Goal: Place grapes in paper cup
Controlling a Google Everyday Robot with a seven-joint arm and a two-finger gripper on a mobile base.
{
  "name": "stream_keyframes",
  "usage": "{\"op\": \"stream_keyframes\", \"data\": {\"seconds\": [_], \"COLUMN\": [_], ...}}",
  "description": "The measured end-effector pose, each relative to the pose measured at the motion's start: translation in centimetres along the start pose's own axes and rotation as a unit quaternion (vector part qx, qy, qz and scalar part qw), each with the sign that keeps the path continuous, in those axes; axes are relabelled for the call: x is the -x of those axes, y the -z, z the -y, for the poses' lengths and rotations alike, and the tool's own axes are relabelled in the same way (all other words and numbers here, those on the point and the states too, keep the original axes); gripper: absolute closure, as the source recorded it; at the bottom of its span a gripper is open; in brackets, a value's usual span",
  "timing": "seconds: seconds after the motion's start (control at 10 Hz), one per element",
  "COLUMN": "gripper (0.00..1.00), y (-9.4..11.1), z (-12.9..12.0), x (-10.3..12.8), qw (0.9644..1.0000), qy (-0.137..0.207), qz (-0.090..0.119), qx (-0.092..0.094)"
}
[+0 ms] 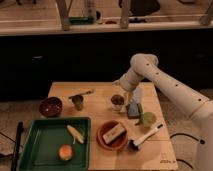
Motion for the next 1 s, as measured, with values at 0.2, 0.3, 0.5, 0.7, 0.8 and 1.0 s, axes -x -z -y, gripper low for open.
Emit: {"op": "stream_keyframes", "data": {"seconds": [0.2, 0.3, 0.5, 0.7, 0.8, 1.0], "gripper": [0.2, 0.2, 0.2, 0.2, 0.2, 0.2], "y": [0.03, 0.08, 0.23, 0.54, 0.7, 0.73], "z": [0.03, 0.09, 0.15, 0.41, 0.54, 0.62], "x": [0.03, 0.07, 0.11, 0.3, 0.41, 0.48], "qw": [1.0, 1.0, 1.0, 0.9997, 0.9995, 0.9994], "qy": [0.002, 0.003, 0.01, 0.022, 0.028, 0.032], "qz": [0.0, 0.0, -0.002, -0.005, -0.007, -0.008], "qx": [0.002, 0.002, 0.001, -0.007, -0.01, -0.012]}}
